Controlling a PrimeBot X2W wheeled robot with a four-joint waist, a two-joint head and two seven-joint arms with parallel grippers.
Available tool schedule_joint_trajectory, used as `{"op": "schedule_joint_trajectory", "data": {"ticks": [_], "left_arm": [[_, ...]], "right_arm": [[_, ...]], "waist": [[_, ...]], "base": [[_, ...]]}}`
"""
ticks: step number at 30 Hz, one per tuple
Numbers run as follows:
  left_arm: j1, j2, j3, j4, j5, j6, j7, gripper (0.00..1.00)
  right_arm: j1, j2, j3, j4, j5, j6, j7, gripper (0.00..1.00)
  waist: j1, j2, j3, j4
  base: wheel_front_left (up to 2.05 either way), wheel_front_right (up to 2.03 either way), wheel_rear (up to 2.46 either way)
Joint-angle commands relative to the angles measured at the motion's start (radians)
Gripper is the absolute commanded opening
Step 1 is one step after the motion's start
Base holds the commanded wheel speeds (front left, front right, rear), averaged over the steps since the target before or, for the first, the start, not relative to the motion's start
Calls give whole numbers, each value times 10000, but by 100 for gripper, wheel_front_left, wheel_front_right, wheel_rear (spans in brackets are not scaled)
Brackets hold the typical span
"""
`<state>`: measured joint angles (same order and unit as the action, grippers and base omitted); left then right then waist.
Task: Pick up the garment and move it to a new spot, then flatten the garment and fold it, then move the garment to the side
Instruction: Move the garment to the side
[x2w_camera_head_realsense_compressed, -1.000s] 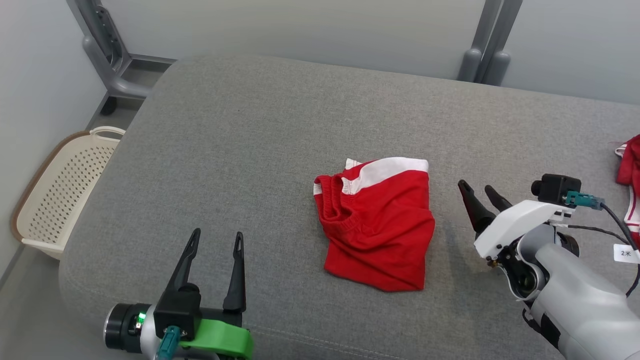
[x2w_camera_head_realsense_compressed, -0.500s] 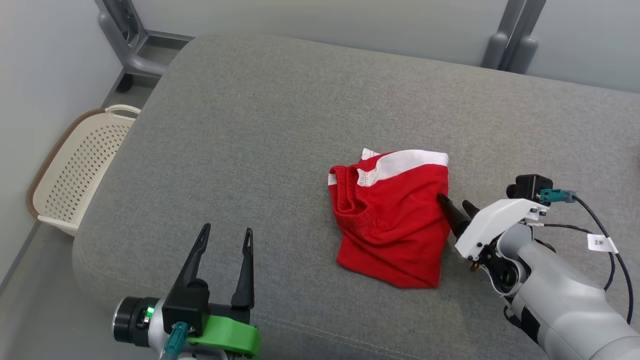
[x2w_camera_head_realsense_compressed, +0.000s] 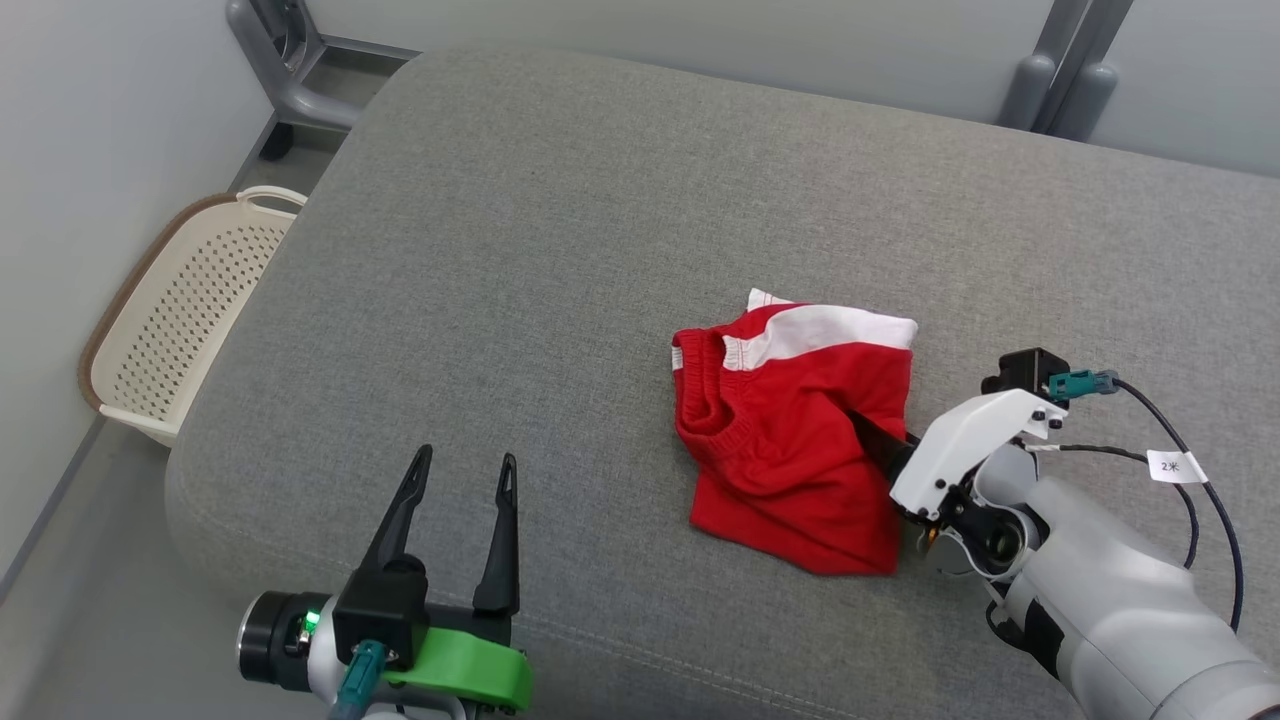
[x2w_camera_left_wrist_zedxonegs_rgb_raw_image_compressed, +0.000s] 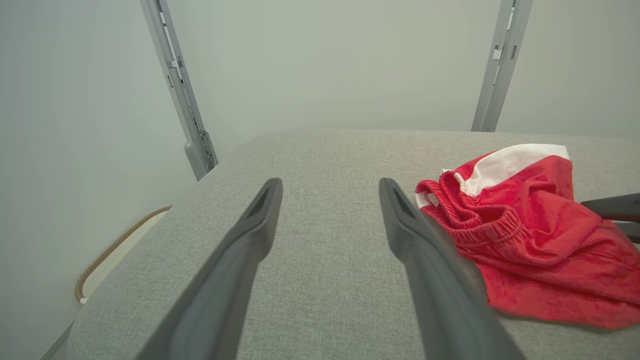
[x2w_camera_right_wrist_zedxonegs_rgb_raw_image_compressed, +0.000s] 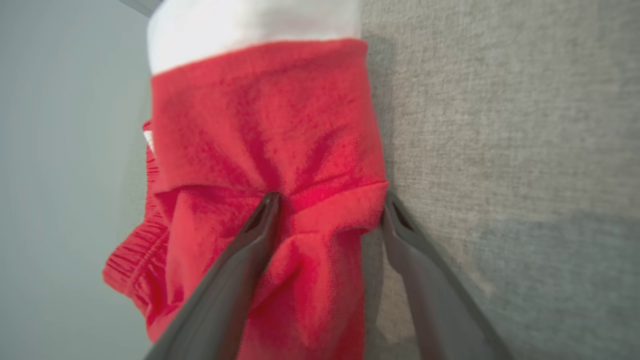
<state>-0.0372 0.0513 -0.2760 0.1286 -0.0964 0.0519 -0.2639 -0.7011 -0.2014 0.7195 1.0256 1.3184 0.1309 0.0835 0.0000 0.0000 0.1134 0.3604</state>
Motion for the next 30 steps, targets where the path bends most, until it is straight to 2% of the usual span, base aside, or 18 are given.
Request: {"op": "schedule_joint_trajectory", "data": {"ticks": [1, 2, 3, 10, 18, 30], "left_arm": [[-134, -8, 3, 12, -46, 44, 10, 100], [-141, -8, 10, 14, -57, 53, 10, 100], [-141, -8, 15, 16, -60, 67, 10, 100], [-134, -7, 131, 17, -91, 93, 12, 100], [-112, -9, 368, -86, 94, -24, 10, 100], [-416, 97, 761, -342, 461, -223, 10, 100]], "right_arm": [[89, 17, 71, 28, 27, -4, 71, 80], [105, 36, 121, -16, 25, -4, 104, 13], [110, 33, 149, -89, 16, -4, 24, 0], [56, -160, 273, -575, -28, -2, -569, 0], [-105, -654, 601, -1266, -123, -2, -853, 0], [-1321, -2271, 1264, -1991, -653, -2, -495, 0]], "waist": [[0, 0, 1, -5], [0, 0, 5, -12], [0, 0, 9, -20], [0, 0, 5, -244], [0, 0, 12, -1066], [0, 0, 594, -2716]], "base": [[0, 0, 0], [0, 0, 0], [0, 0, 0], [0, 0, 0], [0, 0, 0], [0, 0, 0]]}}
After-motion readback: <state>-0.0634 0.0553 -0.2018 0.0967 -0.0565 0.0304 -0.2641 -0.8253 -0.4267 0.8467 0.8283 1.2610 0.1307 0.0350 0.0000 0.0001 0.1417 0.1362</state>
